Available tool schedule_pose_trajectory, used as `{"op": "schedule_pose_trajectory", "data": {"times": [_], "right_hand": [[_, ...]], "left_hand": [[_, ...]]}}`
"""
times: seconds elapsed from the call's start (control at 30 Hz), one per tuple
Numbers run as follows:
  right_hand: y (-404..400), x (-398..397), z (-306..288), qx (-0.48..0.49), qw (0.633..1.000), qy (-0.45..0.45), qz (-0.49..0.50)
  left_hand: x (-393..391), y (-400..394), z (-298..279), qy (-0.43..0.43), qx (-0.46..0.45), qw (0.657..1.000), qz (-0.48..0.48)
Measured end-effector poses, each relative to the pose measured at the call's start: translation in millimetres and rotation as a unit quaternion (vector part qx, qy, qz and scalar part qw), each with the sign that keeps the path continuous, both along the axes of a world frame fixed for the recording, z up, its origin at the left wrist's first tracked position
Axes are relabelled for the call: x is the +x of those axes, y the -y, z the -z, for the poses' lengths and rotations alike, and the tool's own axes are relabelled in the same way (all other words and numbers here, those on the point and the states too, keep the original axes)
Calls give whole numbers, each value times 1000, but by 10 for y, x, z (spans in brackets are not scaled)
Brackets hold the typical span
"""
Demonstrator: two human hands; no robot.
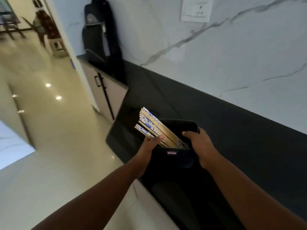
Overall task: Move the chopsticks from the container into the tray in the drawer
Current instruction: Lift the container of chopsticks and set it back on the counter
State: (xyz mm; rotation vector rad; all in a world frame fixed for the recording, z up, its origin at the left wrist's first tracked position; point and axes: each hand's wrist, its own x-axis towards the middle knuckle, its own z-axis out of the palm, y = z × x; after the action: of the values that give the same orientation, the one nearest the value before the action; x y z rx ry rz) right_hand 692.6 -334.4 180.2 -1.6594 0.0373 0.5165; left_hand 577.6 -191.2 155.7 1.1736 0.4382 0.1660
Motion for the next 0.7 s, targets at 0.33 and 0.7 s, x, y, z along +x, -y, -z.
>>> {"op": "schedule_pose_trajectory", "data": {"times": [0.33, 0.7], "right_hand": [[-612, -1244, -82, 21, 987, -10, -161], [-1456, -3883, 285, -27, 922, -5, -386]], "left_hand": [[-1493, -314, 11, -9, 110, 987, -118], [-4492, -315, 366, -64, 37, 939, -336]]}}
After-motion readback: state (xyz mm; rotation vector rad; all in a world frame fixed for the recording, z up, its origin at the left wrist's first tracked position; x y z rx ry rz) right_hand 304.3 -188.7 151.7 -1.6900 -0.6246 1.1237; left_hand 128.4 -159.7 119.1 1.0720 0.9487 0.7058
